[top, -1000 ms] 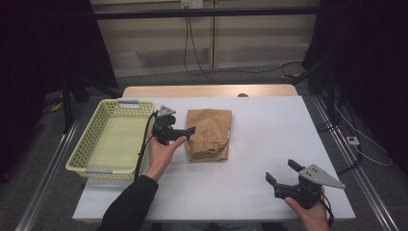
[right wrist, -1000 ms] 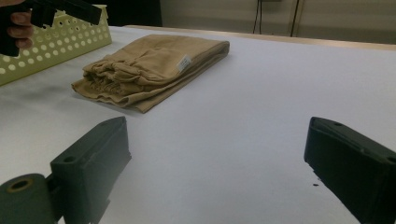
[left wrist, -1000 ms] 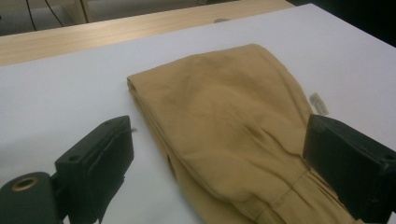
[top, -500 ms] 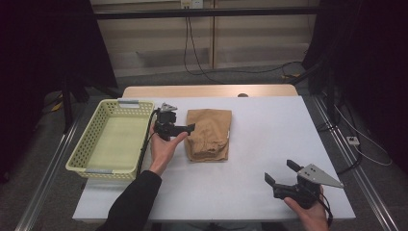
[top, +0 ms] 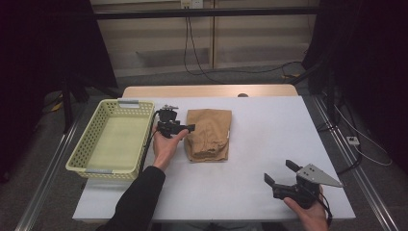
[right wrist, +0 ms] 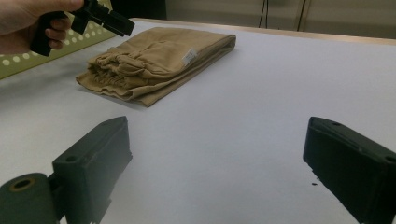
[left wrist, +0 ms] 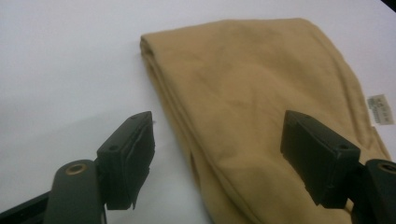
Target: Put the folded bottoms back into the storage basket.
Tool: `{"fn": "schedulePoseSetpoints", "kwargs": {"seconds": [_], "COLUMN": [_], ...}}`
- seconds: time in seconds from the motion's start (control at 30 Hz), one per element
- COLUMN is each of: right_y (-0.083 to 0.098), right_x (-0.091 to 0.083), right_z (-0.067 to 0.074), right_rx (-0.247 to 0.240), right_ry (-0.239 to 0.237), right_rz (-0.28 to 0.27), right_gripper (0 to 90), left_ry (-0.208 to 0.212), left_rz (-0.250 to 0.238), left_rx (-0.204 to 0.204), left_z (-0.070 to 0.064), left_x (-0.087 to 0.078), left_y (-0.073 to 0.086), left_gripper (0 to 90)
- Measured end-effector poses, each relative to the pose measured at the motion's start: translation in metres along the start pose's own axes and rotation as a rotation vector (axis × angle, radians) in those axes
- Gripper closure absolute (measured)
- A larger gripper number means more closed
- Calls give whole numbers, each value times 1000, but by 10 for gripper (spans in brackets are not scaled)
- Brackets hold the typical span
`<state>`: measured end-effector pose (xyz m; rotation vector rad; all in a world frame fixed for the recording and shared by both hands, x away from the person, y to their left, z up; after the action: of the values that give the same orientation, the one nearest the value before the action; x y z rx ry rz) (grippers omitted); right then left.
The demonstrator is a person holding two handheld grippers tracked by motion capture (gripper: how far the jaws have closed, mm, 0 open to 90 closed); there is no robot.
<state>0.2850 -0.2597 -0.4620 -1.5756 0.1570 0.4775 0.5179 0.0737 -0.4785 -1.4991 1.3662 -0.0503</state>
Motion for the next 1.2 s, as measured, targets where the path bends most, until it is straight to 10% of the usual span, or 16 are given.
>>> {"fn": "schedulePoseSetpoints", "kwargs": {"seconds": [0.6,0.9,1.2], "right_y": [0,1,1], "right_x": [1,2,1], "right_z": [2,2,2], "right_rx": [-10,-10,-15], "right_ry": [3,0,6], "right_rz": [0,16,14], "right_gripper": [73,74,78], "left_ry": [29,-45,3], "left_rz": [82,125,121], "left_rx": [-93,-16,-6], "left_z": [5,-5,-8], "left_x": [18,25,25], "left_y": [9,10,12], "left_gripper": [502,668,854]}}
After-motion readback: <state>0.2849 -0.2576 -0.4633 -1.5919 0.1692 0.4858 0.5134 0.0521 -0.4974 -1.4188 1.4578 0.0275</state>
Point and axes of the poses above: each handheld gripper's, and its own axes: x roughly forward along the jaws, y roughly out of its underside, z roughly to its left, the point moved 5 cm from there along x, roughly forward along the jaws, and after that the axes turned 14 degrees about y, right-handed, at the moved point
